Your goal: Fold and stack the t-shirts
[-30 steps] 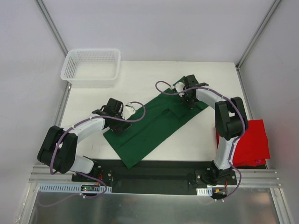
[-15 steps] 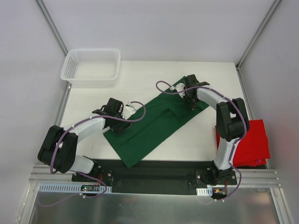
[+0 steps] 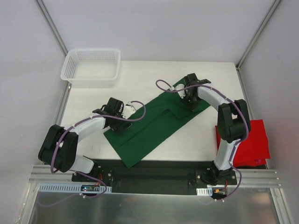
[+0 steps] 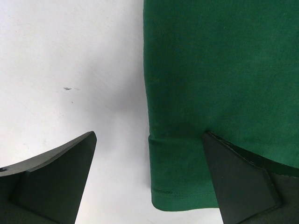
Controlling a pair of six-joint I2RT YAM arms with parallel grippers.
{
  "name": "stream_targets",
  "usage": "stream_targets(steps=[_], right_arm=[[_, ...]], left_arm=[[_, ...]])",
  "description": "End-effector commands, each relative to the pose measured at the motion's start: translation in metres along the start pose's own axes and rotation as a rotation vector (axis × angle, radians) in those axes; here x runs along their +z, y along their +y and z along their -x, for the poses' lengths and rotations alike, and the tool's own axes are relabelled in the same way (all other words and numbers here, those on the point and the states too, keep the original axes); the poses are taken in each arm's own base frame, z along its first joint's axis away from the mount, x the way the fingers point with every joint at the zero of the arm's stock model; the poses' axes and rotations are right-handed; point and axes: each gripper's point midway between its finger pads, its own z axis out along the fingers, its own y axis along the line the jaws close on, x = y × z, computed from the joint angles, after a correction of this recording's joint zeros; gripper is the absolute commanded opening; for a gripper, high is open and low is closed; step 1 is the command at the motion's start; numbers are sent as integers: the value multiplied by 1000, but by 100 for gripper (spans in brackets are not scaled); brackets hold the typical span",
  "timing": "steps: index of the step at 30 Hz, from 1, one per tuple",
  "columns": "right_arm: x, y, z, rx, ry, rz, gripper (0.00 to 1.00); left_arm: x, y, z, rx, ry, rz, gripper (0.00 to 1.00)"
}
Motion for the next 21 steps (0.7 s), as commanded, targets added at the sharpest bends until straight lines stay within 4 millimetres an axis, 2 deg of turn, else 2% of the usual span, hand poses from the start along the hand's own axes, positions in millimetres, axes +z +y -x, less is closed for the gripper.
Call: stream_targets(steps=[1, 3, 6, 7, 9, 10, 11, 14, 17, 19, 20, 21], right_arm=[[-11, 15, 0, -34, 13, 68, 7], [-12, 18, 0, -38, 13, 77, 13], [-12, 18, -2, -48, 27, 77, 30], [-11, 18, -3, -52, 30, 73, 45], [-13, 16, -2, -59, 27, 55, 56], [-16, 13, 0, -57, 11, 37, 67], [-19, 12, 3, -51, -5, 28, 71], [-36, -2, 18, -27, -100, -67, 76], [-52, -17, 35, 17, -196, -155, 76], [-56, -29, 45, 47, -230, -210, 76], [-47, -34, 44, 54, -203, -229, 76], [-49, -40, 51, 65, -211, -243, 76]], left_arm=[[9, -12, -14, -19, 43, -51, 99], [8, -12, -13, -19, 41, -52, 99], [8, -11, -11, -22, 35, -53, 99], [8, -11, -11, -22, 34, -55, 99], [8, -12, -11, -24, 36, -56, 99], [8, -12, -11, -26, 34, -57, 99], [9, -13, -12, -24, 39, -58, 99], [9, -14, -14, -26, 41, -61, 99], [8, -15, -15, -26, 40, -62, 99], [9, -16, -15, -26, 37, -67, 99], [9, -17, -15, -26, 36, -72, 99], [9, -20, -14, -21, 28, -87, 99]])
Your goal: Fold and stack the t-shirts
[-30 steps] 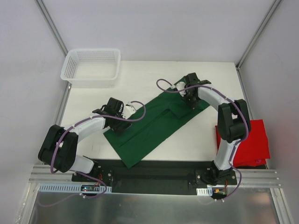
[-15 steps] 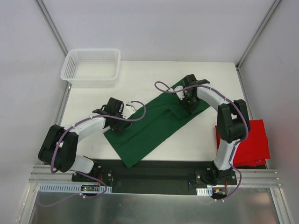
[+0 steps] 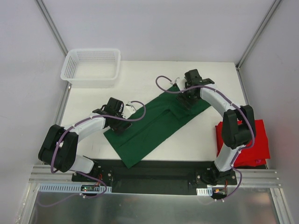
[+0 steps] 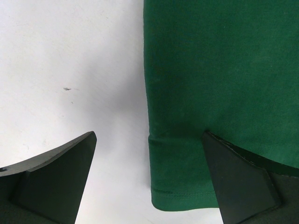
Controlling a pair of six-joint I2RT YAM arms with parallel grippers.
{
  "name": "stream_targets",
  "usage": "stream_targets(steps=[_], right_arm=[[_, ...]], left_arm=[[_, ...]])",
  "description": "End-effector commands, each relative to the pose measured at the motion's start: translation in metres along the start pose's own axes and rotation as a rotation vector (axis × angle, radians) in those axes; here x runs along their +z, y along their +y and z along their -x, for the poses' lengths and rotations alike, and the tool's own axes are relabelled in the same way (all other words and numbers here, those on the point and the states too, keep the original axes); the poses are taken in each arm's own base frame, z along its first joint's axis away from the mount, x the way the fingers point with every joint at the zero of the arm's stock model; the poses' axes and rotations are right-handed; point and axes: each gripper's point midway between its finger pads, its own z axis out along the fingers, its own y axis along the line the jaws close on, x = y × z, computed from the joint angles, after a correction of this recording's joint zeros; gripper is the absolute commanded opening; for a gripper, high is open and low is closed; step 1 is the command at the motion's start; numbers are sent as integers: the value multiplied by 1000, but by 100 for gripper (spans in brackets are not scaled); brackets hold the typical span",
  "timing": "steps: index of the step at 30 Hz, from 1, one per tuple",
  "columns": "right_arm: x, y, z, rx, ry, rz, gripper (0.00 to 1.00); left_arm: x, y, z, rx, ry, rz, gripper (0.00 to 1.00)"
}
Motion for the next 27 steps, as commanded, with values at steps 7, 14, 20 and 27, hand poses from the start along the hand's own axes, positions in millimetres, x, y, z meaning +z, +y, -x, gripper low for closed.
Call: stream_targets(steps=[7, 14, 20, 27], right_arm=[[41, -31, 28, 48, 19, -108, 76], [71, -41, 21, -7, 123, -131, 77], [77, -45, 24, -22, 142, -130, 77], [87, -50, 28, -58, 154, -132, 78]], left_arm=[[8, -38, -16, 48, -8, -169, 100], [12, -54, -26, 200, 76, -173, 99], [-2, -66, -37, 251, 218, -263, 99], [-22, -84, -69, 315, 363, -341, 99]])
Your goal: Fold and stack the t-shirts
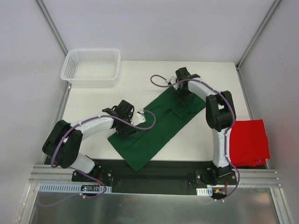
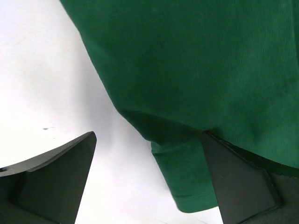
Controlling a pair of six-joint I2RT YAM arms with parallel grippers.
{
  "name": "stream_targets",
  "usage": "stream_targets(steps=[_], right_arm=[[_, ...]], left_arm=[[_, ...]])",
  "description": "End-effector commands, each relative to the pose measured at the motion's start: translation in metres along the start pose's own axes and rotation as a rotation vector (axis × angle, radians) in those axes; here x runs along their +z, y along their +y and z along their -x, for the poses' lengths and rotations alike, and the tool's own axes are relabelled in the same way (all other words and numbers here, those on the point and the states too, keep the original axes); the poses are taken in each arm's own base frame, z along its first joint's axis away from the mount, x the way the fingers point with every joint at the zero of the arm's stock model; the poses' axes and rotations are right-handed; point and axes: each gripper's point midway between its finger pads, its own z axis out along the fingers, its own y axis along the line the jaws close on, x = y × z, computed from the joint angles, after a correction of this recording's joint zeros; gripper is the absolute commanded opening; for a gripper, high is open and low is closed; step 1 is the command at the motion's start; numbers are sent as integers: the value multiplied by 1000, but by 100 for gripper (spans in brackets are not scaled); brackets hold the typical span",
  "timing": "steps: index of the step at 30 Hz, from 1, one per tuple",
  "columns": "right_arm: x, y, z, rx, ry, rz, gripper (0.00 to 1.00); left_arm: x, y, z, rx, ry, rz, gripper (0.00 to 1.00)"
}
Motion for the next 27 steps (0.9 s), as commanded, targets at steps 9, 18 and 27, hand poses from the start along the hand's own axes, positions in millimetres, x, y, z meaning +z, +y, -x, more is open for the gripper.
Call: stream_targets(steps=[9, 18, 27], right_arm=[[19, -17, 33, -75, -21, -16, 79], [31, -30, 75, -197, -71, -105, 83], [-23, -27, 103, -160, -220, -108, 84]], left_arm=[[-30, -105, -54, 81, 259, -388, 99], [-44, -149, -31, 218, 260, -538, 99], [-77, -154, 26, 277, 24, -533, 99]])
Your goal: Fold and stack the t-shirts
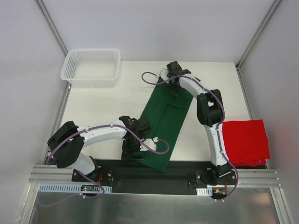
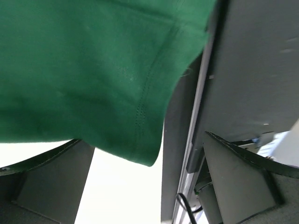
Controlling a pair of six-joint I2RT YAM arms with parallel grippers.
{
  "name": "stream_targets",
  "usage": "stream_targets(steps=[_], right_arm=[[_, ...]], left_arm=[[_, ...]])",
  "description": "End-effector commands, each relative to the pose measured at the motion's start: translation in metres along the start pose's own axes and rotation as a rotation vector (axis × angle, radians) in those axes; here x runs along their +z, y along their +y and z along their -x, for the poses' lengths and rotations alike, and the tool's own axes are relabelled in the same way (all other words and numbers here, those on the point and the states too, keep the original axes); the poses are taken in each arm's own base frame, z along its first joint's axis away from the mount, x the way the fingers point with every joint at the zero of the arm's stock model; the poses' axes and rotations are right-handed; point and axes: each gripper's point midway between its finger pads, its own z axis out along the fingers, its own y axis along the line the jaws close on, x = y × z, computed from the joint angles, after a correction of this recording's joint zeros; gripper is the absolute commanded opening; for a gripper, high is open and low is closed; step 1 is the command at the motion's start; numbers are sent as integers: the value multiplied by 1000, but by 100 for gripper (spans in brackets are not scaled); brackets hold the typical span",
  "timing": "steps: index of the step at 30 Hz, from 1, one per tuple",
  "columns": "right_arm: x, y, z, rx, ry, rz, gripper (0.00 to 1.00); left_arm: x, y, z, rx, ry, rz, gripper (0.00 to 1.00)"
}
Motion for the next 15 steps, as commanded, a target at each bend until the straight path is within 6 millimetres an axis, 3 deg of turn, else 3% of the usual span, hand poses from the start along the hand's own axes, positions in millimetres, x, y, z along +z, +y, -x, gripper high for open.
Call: stream_targets(steps=[1, 6, 10, 15], right_arm=[[-48, -7, 26, 72, -144, 6, 85], [-113, -18, 30, 147, -260, 3, 85], [-141, -24, 25, 177, -277, -12, 86], [-138, -26, 2, 151, -187, -54, 86]], left_arm=[[-43, -16, 29, 41, -190, 4, 99], [-72, -7, 33, 34, -272, 81, 99], [-94, 5, 31, 1, -334, 147, 99], [-100, 45, 22, -92, -367, 312, 99]])
